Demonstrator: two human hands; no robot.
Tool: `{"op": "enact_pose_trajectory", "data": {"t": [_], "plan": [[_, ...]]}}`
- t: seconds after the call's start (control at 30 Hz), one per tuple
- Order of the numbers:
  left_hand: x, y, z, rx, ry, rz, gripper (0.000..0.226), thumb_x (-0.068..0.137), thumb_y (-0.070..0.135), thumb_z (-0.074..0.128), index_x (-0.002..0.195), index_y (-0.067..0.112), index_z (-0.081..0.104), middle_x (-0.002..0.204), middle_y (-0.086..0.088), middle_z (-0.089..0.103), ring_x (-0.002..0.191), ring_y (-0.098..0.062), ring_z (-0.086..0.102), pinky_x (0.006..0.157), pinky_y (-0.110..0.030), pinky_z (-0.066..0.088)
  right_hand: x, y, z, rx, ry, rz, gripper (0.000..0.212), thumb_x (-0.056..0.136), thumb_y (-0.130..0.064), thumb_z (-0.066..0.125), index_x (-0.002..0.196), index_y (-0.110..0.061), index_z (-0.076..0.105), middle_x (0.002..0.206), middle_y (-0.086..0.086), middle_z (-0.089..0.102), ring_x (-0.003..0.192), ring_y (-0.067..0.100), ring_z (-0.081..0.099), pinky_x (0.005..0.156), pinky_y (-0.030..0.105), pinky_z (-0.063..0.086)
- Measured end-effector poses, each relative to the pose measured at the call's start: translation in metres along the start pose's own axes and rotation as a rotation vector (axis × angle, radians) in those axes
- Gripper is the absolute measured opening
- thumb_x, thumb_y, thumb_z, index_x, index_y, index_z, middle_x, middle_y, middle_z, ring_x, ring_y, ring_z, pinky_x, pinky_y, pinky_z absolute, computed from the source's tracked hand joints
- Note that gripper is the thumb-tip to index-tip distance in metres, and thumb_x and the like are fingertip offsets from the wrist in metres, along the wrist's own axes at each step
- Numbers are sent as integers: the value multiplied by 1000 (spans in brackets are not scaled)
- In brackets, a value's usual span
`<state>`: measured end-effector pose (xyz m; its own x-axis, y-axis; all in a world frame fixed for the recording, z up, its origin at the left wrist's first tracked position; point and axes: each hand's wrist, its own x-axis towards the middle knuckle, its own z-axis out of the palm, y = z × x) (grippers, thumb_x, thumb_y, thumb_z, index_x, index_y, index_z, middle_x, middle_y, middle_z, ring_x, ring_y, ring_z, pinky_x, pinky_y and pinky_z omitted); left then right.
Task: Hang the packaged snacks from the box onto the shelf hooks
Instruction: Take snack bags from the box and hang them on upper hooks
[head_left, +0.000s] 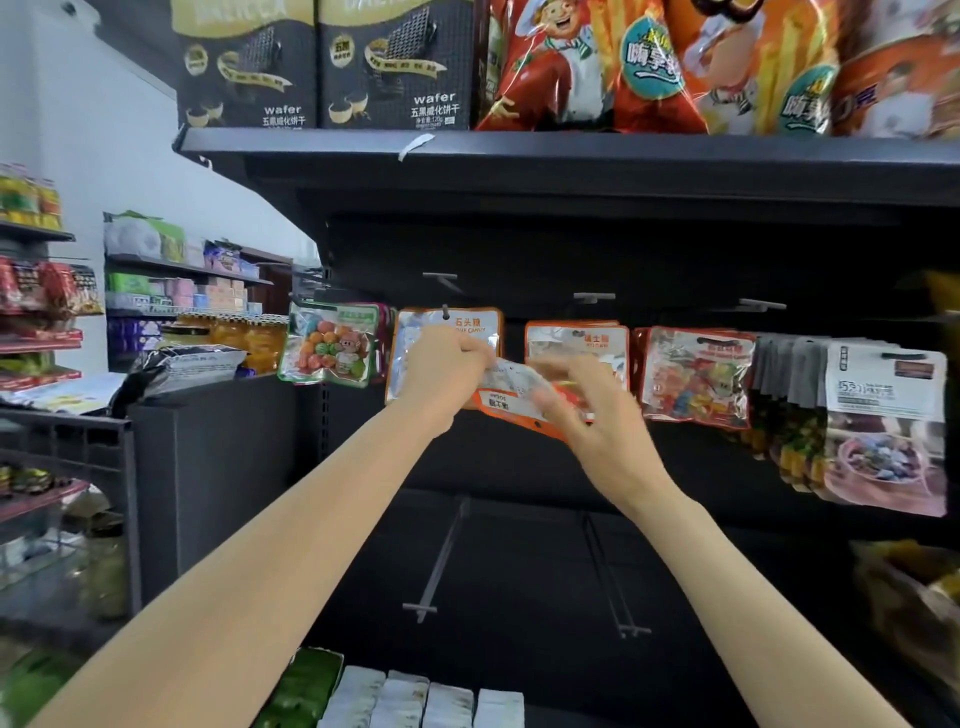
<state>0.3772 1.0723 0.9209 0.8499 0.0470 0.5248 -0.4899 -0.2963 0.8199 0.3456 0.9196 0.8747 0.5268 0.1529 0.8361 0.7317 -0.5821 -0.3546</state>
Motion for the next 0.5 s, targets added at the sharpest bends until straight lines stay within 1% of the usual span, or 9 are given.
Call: {"op": "enact_pose_trajectory", "data": {"t": [0.07,0.1,0.17,0.23,0.3,0.37,0.4,0.47,0.5], "plan": [[1,3,2,-44,-9,-46,16,91,5,54,92,10,69,89,-2,62,86,-19,64,74,-33,57,-1,0,1,-196,-176,-61,52,82,-52,59,128,-29,50,120,-21,46,109,-7,43,89,9,37],[1,5,3,-62,-12,-58,17,92,5,53,87,11,68,85,-1,62,80,-17,64,68,-29,58,2,3,1,-304,-171,-106,51,84,-44,64,130,-25,51,123,-14,48,111,-1,44,91,14,39],[-1,6,5,-142,-19,-94,20,93,4,50,79,12,62,74,-1,63,66,-14,65,59,-26,56,7,8,2,-345,-64,-152,37,89,-21,65,125,-19,57,118,-6,58,107,8,53,90,28,48],[-5,6,7,-161,-52,-113,17,97,16,44,89,11,59,76,-5,67,70,-17,66,66,-29,57,12,9,-1,-235,52,-82,25,90,-16,63,114,-18,66,102,-6,68,96,10,62,82,34,53],[-6,3,9,28,-70,52,38,98,42,35,87,18,63,83,-9,69,80,-20,66,79,-34,54,17,9,-8,-146,104,67,16,88,-21,65,102,-16,71,88,-7,71,82,10,66,73,35,55],[-4,-1,11,208,-19,280,50,90,62,36,61,29,59,73,-2,64,80,-19,62,80,-37,51,24,10,-17,-50,49,186,10,85,-21,69,91,-15,72,81,-5,72,74,6,68,67,29,56],[-3,-2,13,277,3,379,45,88,62,43,57,31,54,71,2,59,82,-17,59,78,-36,49,26,10,-21,-18,-2,225,6,84,-21,70,88,-16,72,80,-5,72,72,4,68,64,24,54],[-4,2,16,245,-53,442,12,87,40,62,88,29,56,77,8,54,78,-6,56,71,-22,49,31,10,-29,-4,-52,247,7,81,-20,73,86,-16,71,79,-4,71,70,2,68,60,18,53],[-1,1,18,221,-89,447,29,86,25,66,111,25,51,79,8,55,70,-2,57,63,-16,48,32,11,-30,2,-24,245,11,79,-19,75,88,-15,72,81,-3,71,71,3,68,61,19,54]]}}
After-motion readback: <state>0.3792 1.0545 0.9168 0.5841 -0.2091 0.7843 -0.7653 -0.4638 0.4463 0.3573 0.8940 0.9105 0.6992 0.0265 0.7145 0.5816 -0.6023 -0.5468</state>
